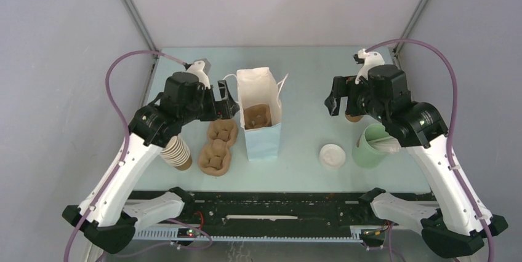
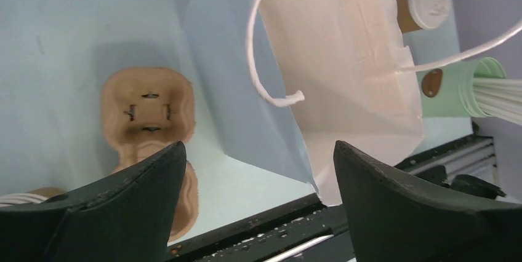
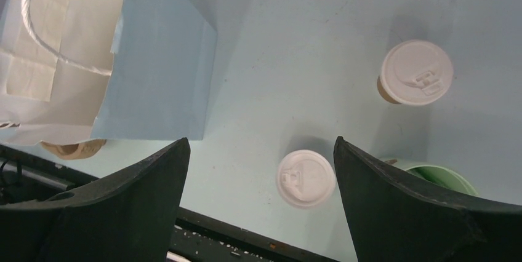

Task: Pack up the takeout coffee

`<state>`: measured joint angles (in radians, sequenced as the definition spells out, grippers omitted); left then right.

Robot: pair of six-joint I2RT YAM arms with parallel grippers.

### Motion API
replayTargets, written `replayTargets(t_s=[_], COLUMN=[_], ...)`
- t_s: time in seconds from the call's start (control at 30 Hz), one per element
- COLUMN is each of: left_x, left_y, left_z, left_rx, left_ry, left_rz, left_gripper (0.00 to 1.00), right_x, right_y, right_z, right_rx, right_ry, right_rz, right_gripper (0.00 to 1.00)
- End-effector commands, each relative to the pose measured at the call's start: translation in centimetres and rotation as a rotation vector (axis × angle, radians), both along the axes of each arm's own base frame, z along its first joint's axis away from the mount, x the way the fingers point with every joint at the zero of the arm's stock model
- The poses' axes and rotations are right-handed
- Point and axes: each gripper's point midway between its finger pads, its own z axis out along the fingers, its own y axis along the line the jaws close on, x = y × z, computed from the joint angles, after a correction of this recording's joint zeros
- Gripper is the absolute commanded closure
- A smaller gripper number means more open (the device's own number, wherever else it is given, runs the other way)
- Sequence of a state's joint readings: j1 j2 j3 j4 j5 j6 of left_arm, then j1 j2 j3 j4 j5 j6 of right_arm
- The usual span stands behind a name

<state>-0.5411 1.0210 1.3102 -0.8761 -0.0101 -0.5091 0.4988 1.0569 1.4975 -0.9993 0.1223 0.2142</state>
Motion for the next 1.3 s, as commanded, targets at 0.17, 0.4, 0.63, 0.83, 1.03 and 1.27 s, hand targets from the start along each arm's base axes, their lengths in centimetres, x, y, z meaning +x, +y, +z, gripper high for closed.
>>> replayTargets(t_s=[0.17,0.4,0.63,0.83,1.03,1.27], left_x=[1.5,2.6,4.4,6.3,7.8,8.2], left_y=[-0.5,-2.1,-3.6,-5.1,-4.6,-4.3], left_z=[1.1,0.6,-1.9,-0.2,0.0,-0.5], left_rx=[0.020,0.063,0.148,0.224,0.308,0.340], left_ry=[-0.028,-0.027,0.026,-0.041,-0.043,-0.072], left_rz=[-0.013,-0.038,-0.033,-0.127,-0.109,-0.112], left_gripper=[0.12,0.27,0.41,0.70,0.69,0.72], right_x=[-0.5,-0.9,-0.8,-0.4,1.2,4.0], right_y=[2.6,3.2,3.1,2.1,0.3,-2.0], right_z=[0.0,-0.8,-0.9,-1.2,-1.6,-2.4], right_rx=[0.118,0.155,0.125,0.076,0.027,-0.094], right_ry=[0.004,0.004,-0.015,-0.026,-0.024,0.015], right_rz=[0.100,0.117,0.137,0.109,0.002,-0.106], right_gripper=[0.05,0.05,0.04,0.04,0.03,0.03])
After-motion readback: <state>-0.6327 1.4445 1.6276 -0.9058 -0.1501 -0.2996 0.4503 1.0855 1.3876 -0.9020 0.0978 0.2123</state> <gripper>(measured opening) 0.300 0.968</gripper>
